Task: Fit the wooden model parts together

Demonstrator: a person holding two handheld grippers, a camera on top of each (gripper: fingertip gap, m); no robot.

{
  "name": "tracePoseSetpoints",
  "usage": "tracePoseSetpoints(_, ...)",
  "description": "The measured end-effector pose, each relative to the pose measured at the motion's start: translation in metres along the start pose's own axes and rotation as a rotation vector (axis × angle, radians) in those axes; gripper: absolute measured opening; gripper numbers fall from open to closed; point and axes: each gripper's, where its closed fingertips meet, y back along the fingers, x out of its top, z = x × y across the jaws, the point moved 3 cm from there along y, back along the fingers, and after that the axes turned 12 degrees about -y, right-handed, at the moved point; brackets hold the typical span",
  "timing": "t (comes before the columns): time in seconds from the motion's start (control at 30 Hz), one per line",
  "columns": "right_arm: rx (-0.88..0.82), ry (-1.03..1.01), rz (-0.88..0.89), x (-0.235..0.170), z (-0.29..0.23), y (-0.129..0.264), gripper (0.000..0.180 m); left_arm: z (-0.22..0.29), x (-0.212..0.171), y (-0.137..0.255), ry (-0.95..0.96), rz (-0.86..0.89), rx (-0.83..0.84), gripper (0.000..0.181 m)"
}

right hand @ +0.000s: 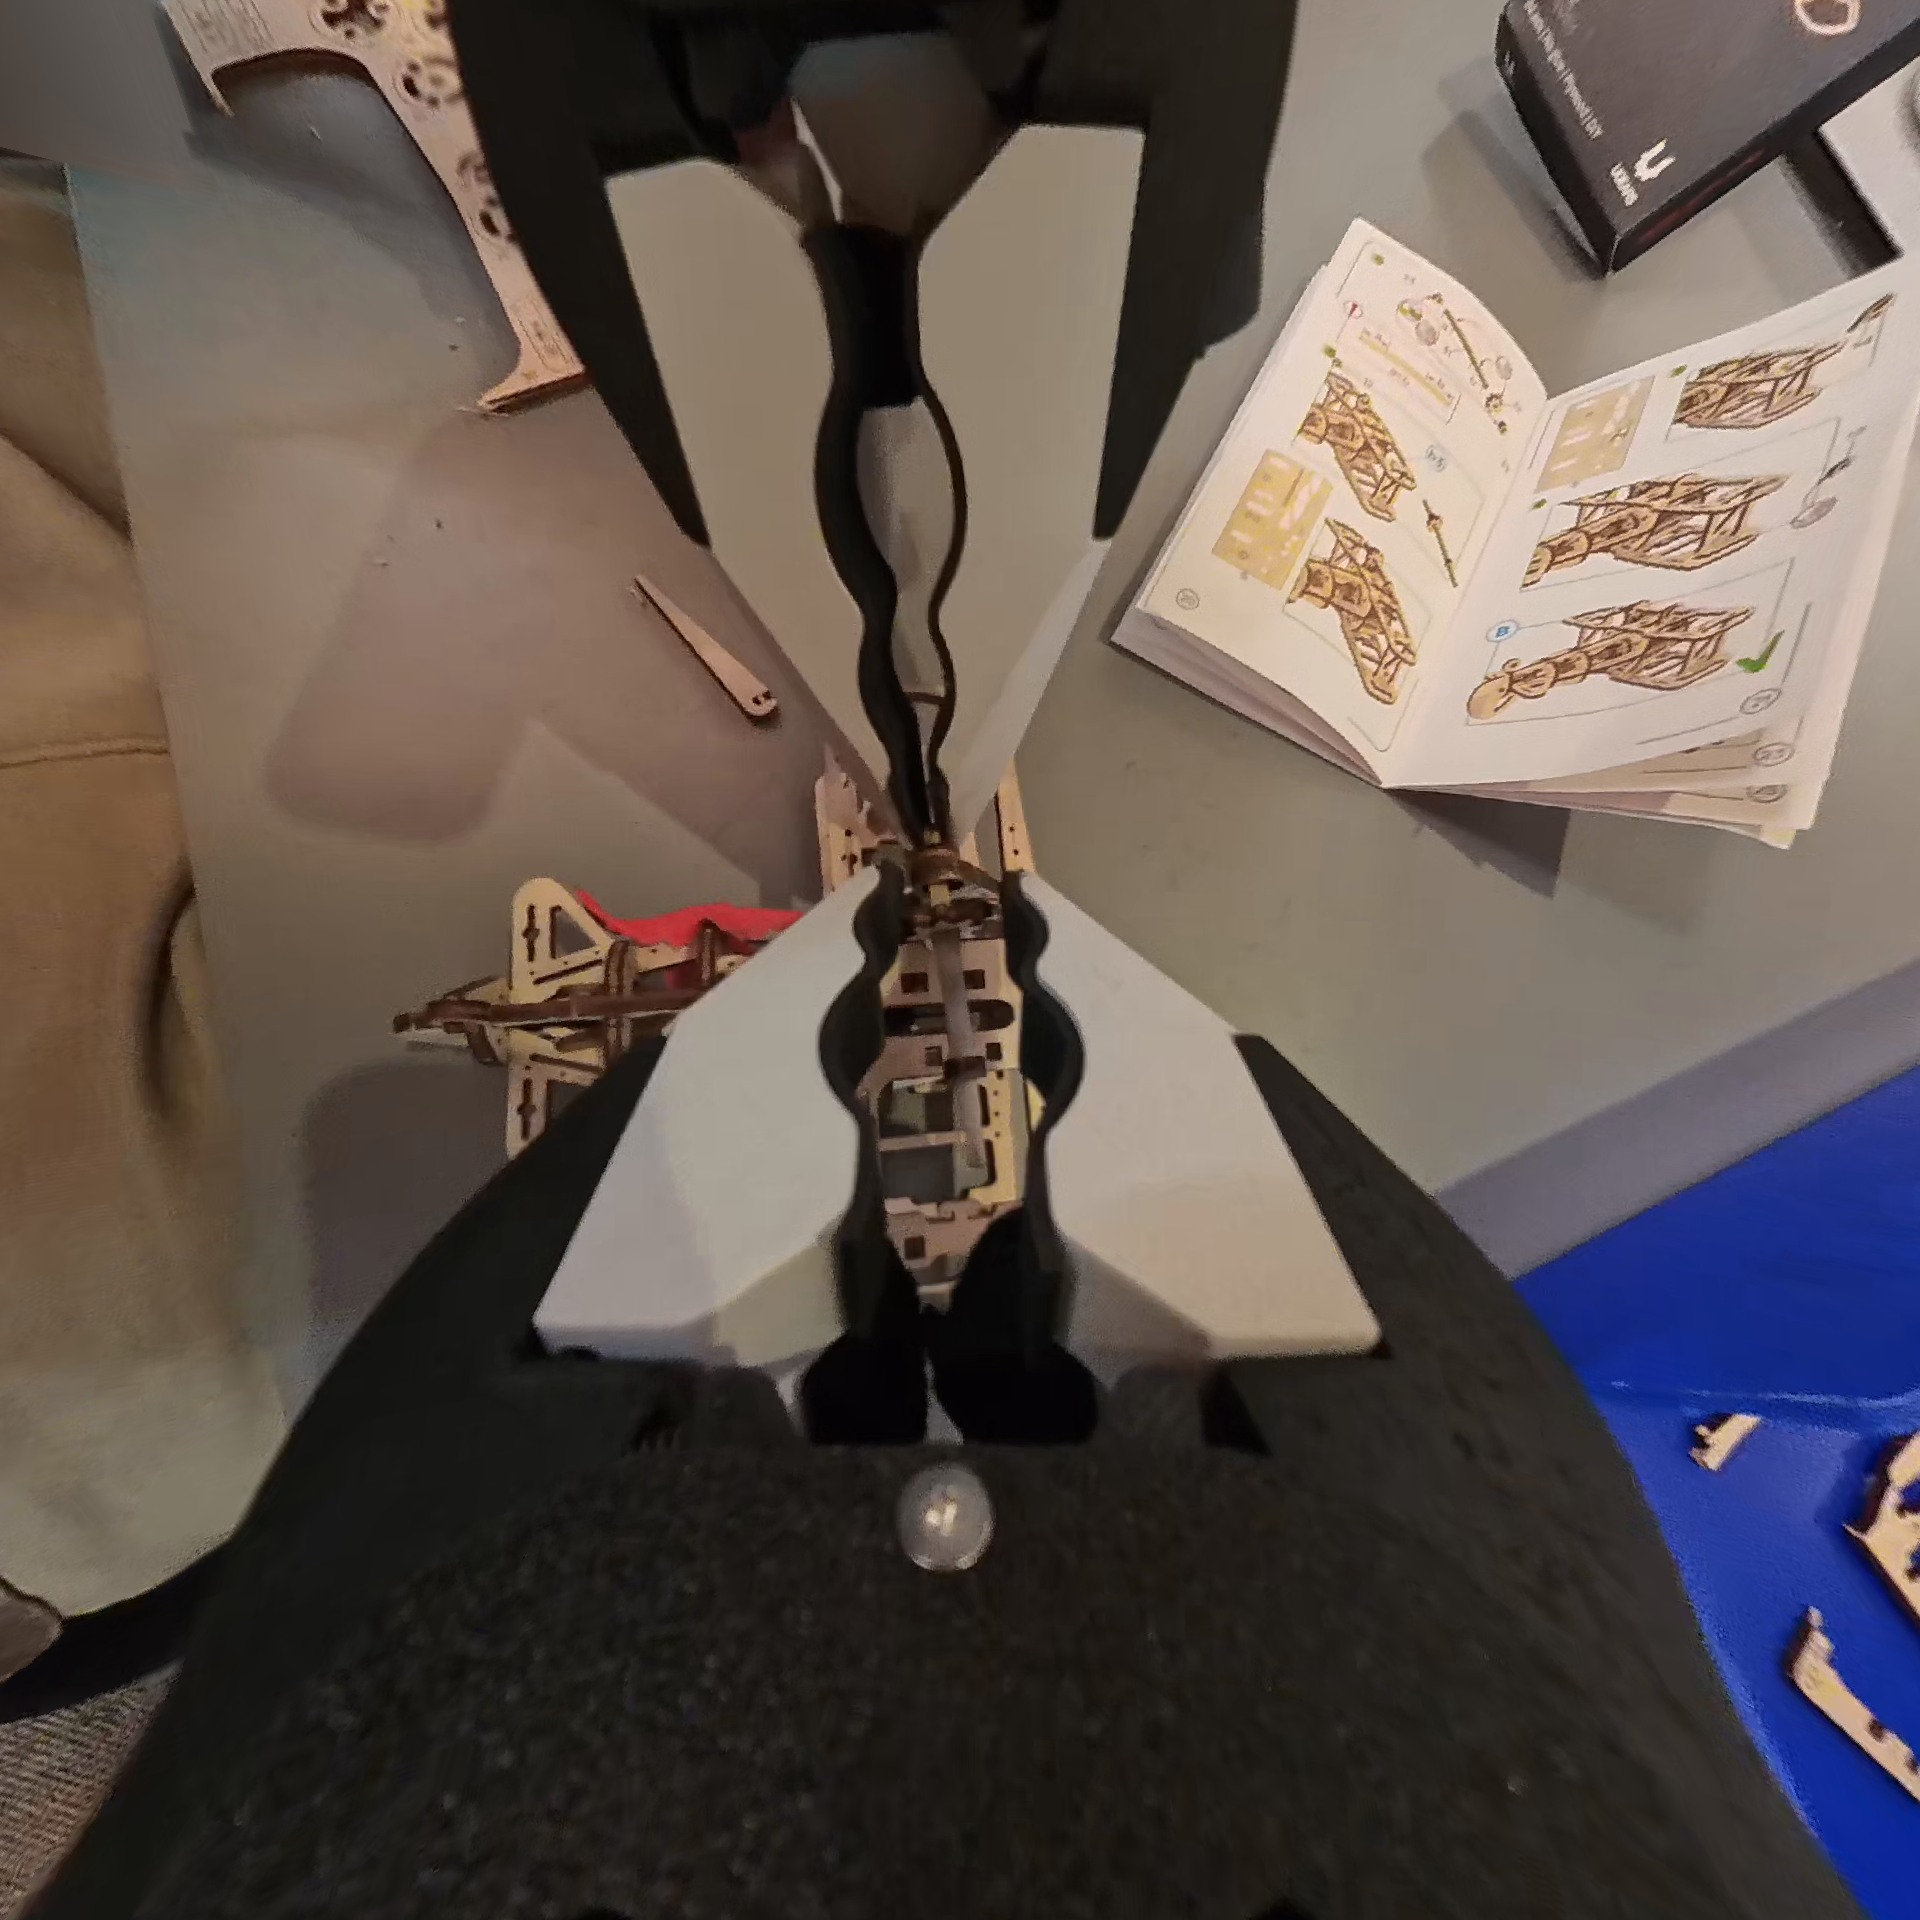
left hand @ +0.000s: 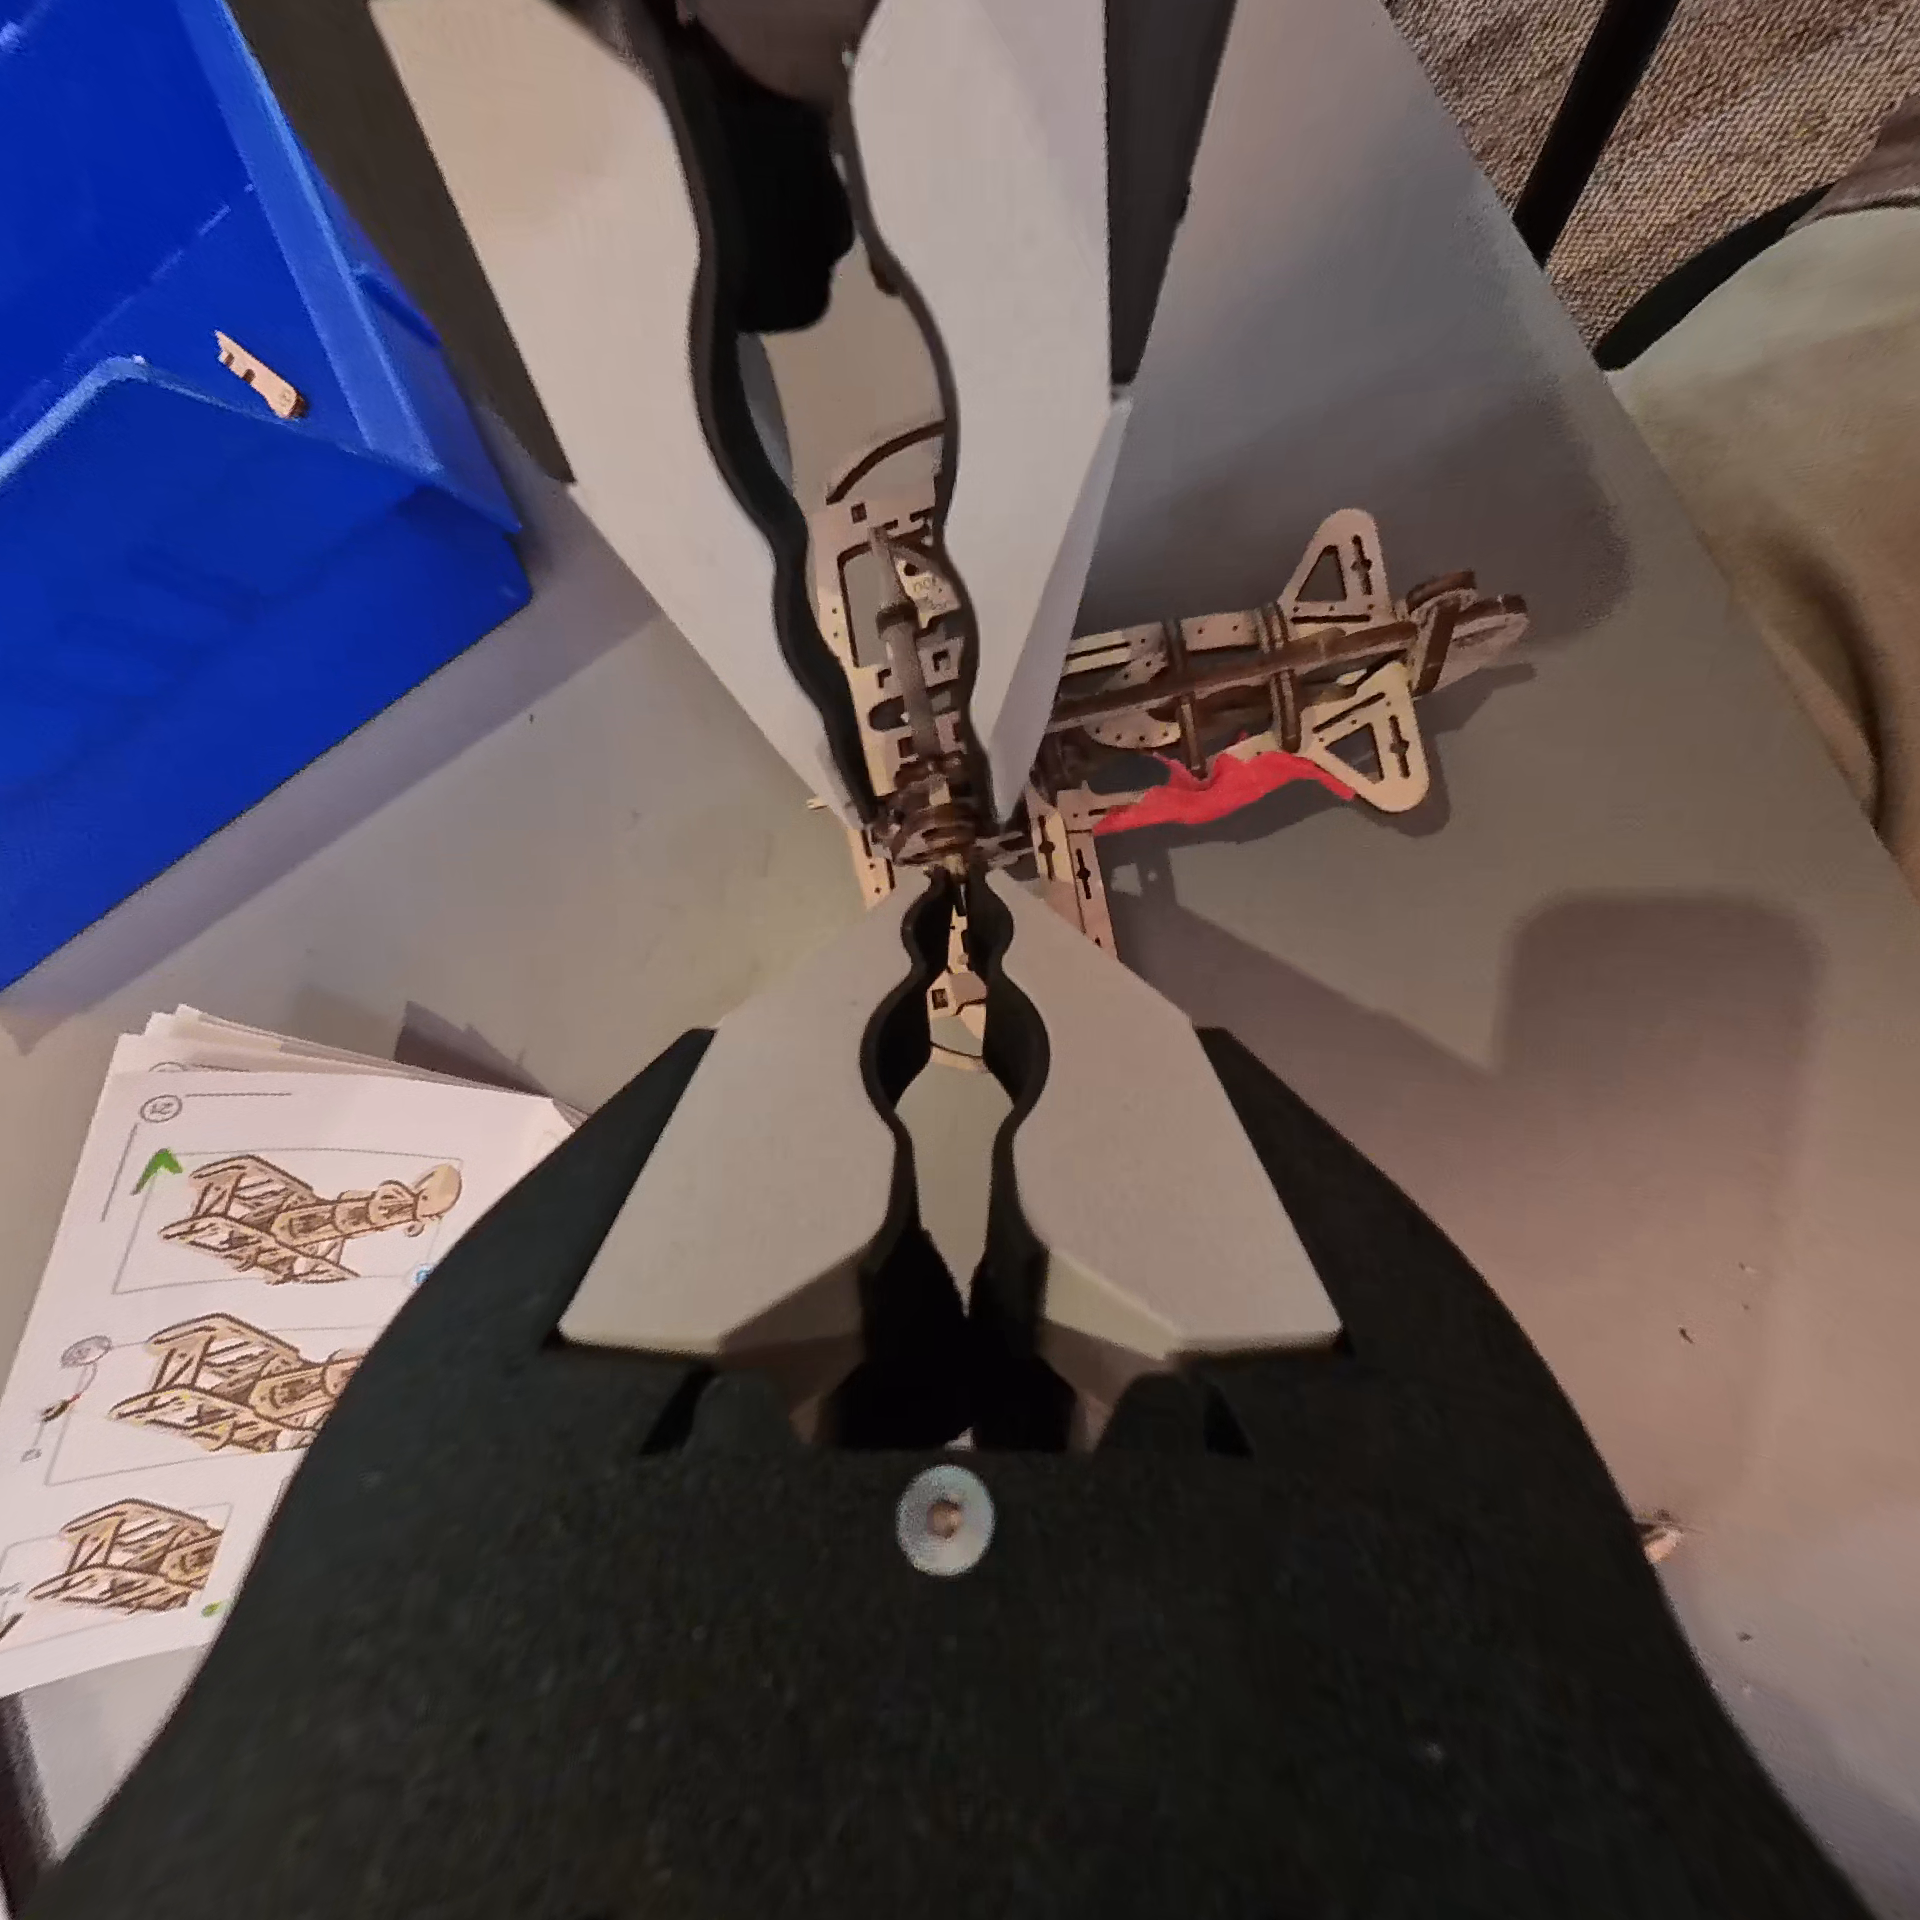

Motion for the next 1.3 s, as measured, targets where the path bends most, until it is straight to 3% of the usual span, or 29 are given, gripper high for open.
tracePoseSetpoints(1.3,-0.018,0.05,-0.09,-0.0055,0.0032,-0.0053,0.012,-0.0047,0.0047,-0.006,0.049,-0.015,0.074,0.0)
